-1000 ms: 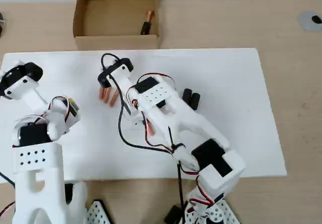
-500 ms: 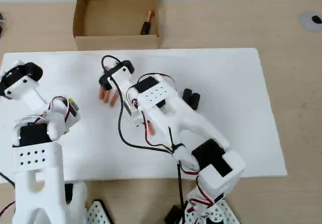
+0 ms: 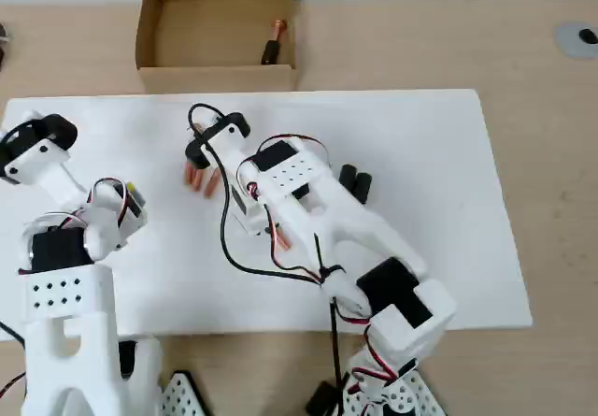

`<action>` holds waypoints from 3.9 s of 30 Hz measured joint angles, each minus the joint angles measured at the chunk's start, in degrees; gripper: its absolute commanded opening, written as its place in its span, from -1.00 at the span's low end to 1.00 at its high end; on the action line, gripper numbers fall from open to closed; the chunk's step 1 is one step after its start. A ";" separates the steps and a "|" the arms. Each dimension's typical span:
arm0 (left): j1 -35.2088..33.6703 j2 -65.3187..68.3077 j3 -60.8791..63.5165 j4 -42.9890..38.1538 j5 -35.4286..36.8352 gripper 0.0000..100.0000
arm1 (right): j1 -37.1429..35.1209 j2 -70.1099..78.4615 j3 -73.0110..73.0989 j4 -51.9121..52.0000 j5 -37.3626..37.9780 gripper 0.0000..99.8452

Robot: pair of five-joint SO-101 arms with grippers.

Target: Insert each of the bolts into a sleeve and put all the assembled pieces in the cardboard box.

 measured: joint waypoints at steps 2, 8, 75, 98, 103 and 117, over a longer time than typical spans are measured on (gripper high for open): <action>0.00 0.00 0.00 0.00 0.00 -0.76 | 0.00 0.00 0.00 0.00 0.09 -0.98; 0.00 0.00 0.00 0.00 0.00 -0.76 | 0.00 0.00 0.00 0.00 0.09 -0.98; 0.00 0.00 0.00 0.70 -1.58 -0.77 | 11.25 7.21 -0.44 -90.73 3.34 -0.98; 0.00 0.00 0.00 1.93 -1.58 -0.77 | 14.77 36.48 -39.74 -69.63 5.71 -0.90; 0.00 0.00 0.00 1.93 -1.58 -0.77 | 14.68 36.57 -43.96 -62.86 5.71 -0.61; 0.00 0.00 0.00 2.64 -1.58 -0.77 | 14.68 36.48 -45.27 -58.55 5.63 -0.58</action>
